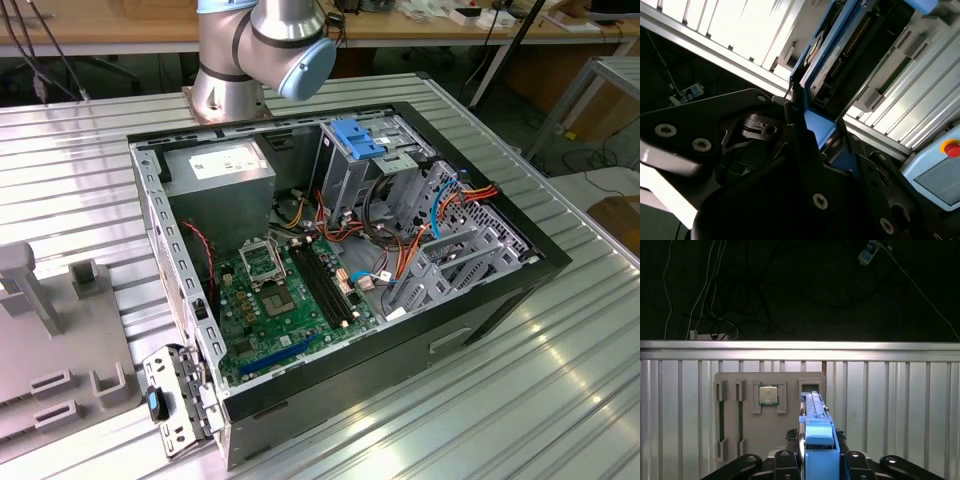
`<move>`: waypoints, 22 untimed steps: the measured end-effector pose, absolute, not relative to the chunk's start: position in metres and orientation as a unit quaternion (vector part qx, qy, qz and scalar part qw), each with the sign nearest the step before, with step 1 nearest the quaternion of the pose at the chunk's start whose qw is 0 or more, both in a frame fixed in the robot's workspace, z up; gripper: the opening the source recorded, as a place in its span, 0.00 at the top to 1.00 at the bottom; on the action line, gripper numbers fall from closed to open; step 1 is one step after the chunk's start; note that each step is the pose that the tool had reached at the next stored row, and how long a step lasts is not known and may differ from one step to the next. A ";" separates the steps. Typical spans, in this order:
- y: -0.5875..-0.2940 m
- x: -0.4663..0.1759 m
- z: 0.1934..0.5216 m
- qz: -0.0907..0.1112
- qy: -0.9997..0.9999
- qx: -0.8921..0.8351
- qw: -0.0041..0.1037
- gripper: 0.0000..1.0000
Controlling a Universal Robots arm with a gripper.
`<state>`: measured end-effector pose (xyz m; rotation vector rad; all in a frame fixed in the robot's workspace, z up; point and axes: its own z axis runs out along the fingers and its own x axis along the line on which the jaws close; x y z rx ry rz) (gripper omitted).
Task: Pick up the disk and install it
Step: 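Pick up the disk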
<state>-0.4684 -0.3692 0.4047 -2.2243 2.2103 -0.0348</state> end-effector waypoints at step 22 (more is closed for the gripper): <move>-0.369 -0.468 0.536 -0.011 0.705 -0.709 0.003 0.63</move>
